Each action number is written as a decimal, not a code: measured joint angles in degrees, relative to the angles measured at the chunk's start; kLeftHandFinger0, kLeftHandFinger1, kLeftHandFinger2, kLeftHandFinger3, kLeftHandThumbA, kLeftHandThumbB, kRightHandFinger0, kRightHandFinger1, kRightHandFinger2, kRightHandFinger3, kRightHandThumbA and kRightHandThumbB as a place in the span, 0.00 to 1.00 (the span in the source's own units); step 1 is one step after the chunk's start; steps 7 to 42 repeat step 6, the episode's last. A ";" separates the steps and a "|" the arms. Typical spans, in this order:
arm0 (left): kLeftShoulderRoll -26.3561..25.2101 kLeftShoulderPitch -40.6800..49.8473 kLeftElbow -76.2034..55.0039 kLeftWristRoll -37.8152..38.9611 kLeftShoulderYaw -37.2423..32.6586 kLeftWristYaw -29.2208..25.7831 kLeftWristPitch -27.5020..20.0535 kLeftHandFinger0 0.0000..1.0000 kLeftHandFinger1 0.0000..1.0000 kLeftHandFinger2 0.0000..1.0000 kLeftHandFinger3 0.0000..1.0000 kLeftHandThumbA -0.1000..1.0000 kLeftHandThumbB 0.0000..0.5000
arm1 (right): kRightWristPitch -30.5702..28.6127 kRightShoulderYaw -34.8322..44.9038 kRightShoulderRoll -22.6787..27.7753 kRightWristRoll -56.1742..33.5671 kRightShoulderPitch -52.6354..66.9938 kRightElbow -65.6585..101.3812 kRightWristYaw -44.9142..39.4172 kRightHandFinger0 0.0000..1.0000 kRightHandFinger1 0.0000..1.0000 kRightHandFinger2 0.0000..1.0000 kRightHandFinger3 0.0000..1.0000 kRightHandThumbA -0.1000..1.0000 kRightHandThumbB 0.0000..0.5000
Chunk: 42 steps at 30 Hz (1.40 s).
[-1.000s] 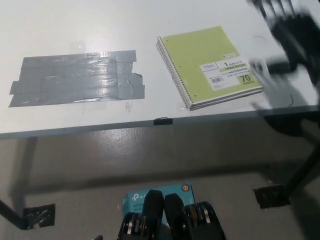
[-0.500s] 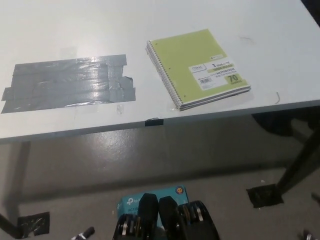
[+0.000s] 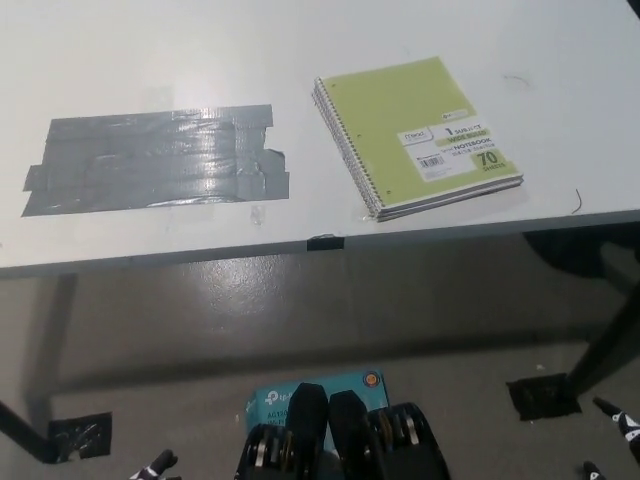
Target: The robot uses its right hand to align two notebooks stacked together until they are fully overlapped
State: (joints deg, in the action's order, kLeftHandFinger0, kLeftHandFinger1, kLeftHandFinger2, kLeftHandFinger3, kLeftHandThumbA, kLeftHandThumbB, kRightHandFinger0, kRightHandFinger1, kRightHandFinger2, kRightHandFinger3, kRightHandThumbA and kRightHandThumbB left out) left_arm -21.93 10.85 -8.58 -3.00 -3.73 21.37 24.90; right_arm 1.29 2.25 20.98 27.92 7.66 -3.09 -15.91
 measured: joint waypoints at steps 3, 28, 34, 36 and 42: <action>0.38 -0.35 0.14 0.03 0.07 -0.01 0.17 0.87 0.81 0.97 1.00 1.00 1.00 | 0.68 -0.44 1.25 -0.52 0.01 -0.02 -0.43 1.00 1.00 1.00 1.00 0.53 0.30; 0.77 -0.53 0.28 0.06 0.16 -0.01 0.19 0.85 0.81 0.97 1.00 1.00 1.00 | 1.24 -0.82 1.91 -0.91 -0.09 -0.23 -0.81 1.00 1.00 1.00 1.00 0.52 0.31; 0.77 -0.53 0.28 0.06 0.16 -0.01 0.19 0.85 0.81 0.97 1.00 1.00 1.00 | 1.24 -0.82 1.91 -0.91 -0.09 -0.23 -0.81 1.00 1.00 1.00 1.00 0.52 0.31; 0.77 -0.53 0.28 0.06 0.16 -0.01 0.19 0.85 0.81 0.97 1.00 1.00 1.00 | 1.24 -0.82 1.91 -0.91 -0.09 -0.23 -0.81 1.00 1.00 1.00 1.00 0.52 0.31; 0.77 -0.53 0.28 0.06 0.16 -0.01 0.19 0.85 0.81 0.97 1.00 1.00 1.00 | 1.24 -0.82 1.91 -0.91 -0.09 -0.23 -0.81 1.00 1.00 1.00 1.00 0.52 0.31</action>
